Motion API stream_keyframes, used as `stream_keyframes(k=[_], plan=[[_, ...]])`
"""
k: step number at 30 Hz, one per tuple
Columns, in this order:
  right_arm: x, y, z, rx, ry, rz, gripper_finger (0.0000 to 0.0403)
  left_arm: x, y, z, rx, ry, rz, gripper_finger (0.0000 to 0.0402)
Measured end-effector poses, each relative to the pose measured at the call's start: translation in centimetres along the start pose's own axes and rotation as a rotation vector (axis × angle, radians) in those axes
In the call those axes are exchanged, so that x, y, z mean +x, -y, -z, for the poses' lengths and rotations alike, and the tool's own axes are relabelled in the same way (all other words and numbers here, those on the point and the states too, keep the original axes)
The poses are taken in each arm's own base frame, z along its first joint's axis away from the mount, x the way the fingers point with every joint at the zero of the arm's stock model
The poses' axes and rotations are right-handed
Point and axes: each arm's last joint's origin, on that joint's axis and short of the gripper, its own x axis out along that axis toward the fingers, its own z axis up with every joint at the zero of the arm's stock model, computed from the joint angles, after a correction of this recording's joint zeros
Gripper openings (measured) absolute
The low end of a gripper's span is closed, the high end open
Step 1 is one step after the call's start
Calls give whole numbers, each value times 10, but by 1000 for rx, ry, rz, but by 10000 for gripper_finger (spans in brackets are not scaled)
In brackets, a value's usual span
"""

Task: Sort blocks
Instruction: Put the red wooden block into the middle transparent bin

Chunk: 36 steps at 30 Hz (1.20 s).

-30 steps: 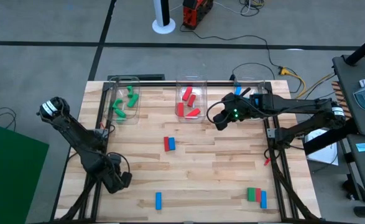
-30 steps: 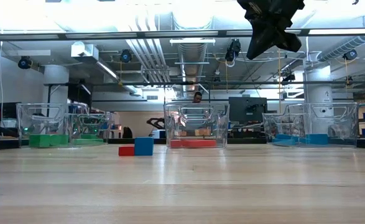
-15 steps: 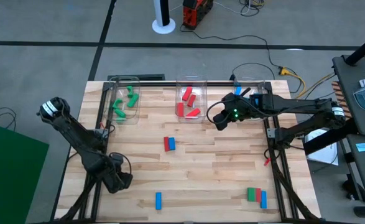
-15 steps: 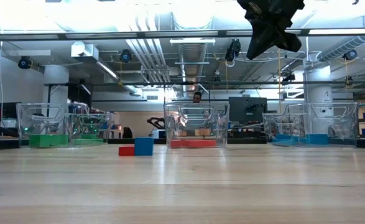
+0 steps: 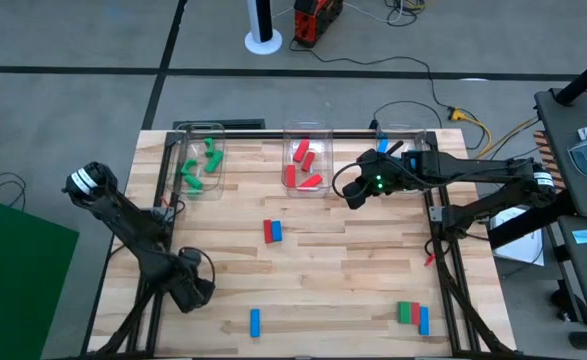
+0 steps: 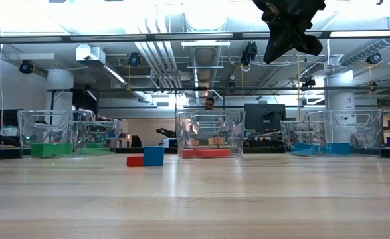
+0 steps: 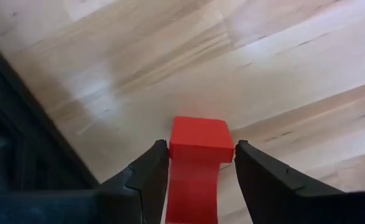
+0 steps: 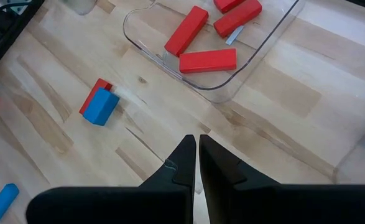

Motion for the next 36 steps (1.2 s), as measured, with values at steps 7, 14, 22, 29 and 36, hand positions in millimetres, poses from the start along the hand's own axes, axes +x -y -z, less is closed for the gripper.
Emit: stream_keyframes(k=[7, 14, 22, 29, 36], plan=[[0, 0, 0, 5, 1, 0, 12, 12, 5, 1, 6, 15, -29, 163], [0, 0, 0, 5, 0, 0, 12, 18, 8, 2, 33, 22, -46, 153], [0, 0, 0, 6, 0, 0, 12, 18, 8, 3, 49, 21, -42, 107], [0, 0, 0, 5, 1, 0, 12, 14, 9, 3, 62, 19, -32, 117], [0, 0, 0, 1, 5, 5, 12, 7, 10, 5, 79, 0, 8, 115]])
